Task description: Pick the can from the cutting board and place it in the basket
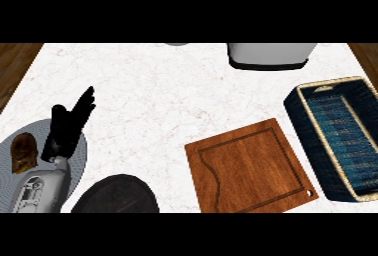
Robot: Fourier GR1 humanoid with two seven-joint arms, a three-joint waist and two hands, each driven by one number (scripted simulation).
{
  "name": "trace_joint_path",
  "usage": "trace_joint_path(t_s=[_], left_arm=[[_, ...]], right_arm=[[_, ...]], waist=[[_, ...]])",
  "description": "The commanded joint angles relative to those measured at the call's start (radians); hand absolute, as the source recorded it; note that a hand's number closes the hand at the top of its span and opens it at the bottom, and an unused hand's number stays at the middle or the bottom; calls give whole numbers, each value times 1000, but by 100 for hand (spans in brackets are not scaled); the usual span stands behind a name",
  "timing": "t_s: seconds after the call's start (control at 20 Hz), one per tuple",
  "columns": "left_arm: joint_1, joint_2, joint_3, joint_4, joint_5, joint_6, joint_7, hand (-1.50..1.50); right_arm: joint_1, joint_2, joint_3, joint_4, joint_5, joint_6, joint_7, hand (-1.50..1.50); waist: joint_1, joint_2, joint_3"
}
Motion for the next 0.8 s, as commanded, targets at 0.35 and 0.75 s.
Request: trace_joint_path(t_s=[0.35, 0.75], left_arm=[[0, -11, -11, -24, -9, -1, 13, 0], [-11, -9, -6, -44, -18, 9, 34, 0]], right_arm=[[249, 59, -53, 76, -1, -124, -188, 150], [238, 176, -99, 107, -52, -238, -137, -150]], waist=[[0, 0, 0], [3, -1, 0]])
